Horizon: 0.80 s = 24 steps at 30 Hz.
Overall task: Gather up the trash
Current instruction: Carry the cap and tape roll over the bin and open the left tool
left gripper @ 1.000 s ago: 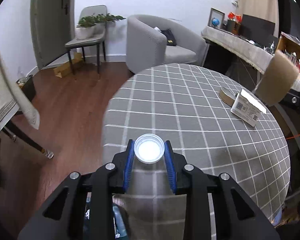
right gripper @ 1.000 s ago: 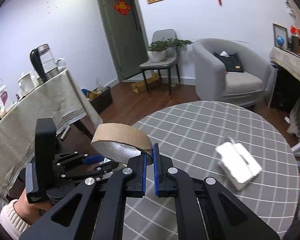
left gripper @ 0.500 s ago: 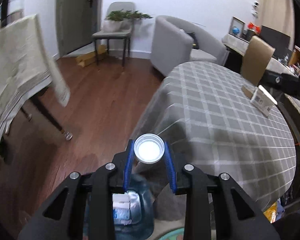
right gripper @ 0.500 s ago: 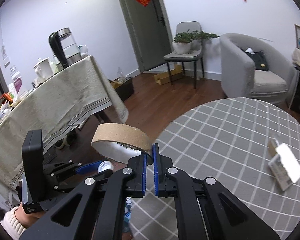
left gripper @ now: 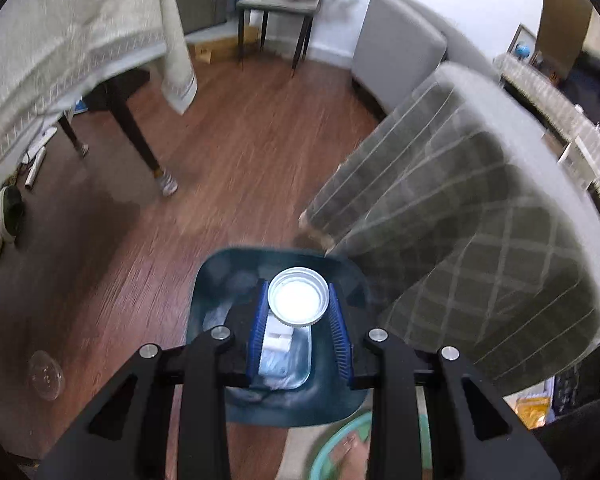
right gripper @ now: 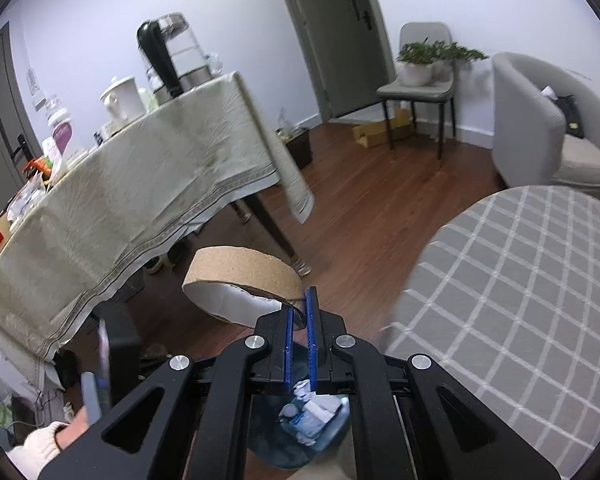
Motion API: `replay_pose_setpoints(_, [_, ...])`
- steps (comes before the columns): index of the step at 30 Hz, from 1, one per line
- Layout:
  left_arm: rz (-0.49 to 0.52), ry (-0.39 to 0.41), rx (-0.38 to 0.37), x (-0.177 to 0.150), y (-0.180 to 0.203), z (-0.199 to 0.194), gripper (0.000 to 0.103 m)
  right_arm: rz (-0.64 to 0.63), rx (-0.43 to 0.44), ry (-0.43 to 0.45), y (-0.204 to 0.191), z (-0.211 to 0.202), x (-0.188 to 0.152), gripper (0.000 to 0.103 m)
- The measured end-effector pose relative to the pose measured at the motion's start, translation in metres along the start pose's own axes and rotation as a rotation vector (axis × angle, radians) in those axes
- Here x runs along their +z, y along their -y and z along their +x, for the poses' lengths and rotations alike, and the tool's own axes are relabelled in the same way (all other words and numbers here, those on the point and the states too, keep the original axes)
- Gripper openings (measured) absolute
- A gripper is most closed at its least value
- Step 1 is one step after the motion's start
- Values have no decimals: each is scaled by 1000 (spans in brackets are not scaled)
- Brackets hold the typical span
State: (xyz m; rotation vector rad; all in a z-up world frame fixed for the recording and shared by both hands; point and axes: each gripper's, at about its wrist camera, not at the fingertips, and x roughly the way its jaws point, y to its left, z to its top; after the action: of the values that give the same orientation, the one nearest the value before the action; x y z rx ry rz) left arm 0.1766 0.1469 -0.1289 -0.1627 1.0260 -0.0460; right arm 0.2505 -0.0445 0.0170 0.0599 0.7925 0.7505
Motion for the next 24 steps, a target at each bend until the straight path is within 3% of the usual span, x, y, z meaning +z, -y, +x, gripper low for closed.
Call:
replay_pose_setpoints(14, [-29,-266,1,-48,-32,76,33,-44,32,-139,-39,55,-13,6])
replay_pose_setpoints(21, [-31,-294,33,-57,-44,84,56,-35,43,-189,-41,75,-19,6])
replay_pose_setpoints(24, [-43,-264,30,-55,-50,73,59,-35,34,-204,-41,81,-22,6])
